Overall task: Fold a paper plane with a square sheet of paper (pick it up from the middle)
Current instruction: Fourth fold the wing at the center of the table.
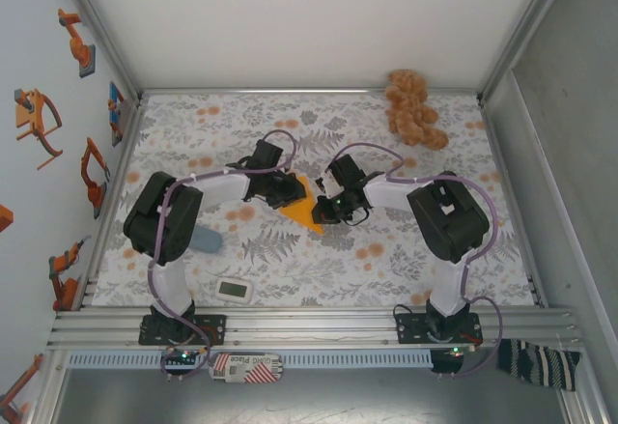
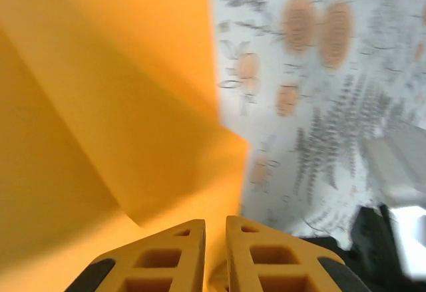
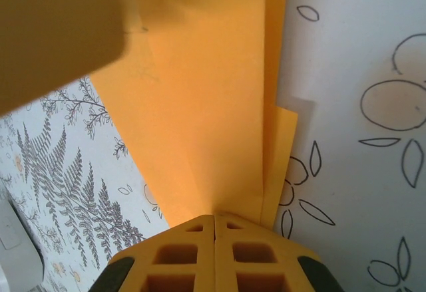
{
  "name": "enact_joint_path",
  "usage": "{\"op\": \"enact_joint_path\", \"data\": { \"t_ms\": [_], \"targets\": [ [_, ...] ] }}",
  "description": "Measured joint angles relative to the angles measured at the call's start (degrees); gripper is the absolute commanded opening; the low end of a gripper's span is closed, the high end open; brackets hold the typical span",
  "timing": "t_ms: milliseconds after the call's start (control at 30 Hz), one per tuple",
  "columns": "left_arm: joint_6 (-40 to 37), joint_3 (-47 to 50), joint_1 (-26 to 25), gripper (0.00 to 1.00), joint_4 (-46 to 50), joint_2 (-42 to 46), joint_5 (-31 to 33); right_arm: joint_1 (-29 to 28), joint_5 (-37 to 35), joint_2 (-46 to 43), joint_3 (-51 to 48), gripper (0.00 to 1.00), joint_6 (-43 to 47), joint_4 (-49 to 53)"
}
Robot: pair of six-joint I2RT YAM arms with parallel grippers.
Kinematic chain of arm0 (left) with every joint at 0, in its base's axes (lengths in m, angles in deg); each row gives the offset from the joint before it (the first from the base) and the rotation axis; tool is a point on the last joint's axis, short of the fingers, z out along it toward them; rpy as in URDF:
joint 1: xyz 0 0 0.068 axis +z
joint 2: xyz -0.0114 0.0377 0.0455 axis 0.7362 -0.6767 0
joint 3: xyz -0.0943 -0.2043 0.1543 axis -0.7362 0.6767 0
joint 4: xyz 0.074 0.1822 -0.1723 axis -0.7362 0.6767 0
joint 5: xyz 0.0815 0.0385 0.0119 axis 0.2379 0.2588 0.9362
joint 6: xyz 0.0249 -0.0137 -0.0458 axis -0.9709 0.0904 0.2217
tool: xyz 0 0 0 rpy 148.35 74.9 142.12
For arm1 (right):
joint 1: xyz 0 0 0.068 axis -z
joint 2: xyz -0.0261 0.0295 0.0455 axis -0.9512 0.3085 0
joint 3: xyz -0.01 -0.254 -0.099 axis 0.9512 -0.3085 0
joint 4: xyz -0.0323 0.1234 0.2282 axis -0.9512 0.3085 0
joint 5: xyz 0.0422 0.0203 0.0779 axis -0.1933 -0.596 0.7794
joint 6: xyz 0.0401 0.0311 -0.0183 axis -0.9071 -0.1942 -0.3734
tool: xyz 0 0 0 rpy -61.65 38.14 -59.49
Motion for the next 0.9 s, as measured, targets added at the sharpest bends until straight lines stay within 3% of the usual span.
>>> {"op": "enact_joint_path", "data": {
  "t_ms": [133,500,900],
  "targets": [
    [-1.36,1.77,-1.16,0.11,-1.99,2.47,0.07,0.00,0.00,0.00,-0.02,0.00,0.04,0.02],
    [-2.67,2.36,-2.86,0.10,-2.34,-3.15,0.15,0.00,-0.02,0.00,-0.02,0.00,0.26,0.07],
    [-8.57,-3.48,0.76,0.12,4.85,-6.40,-0.76,-0.26,-2.10,0.02,0.92,0.00,4.52,2.25]
  ]
}}
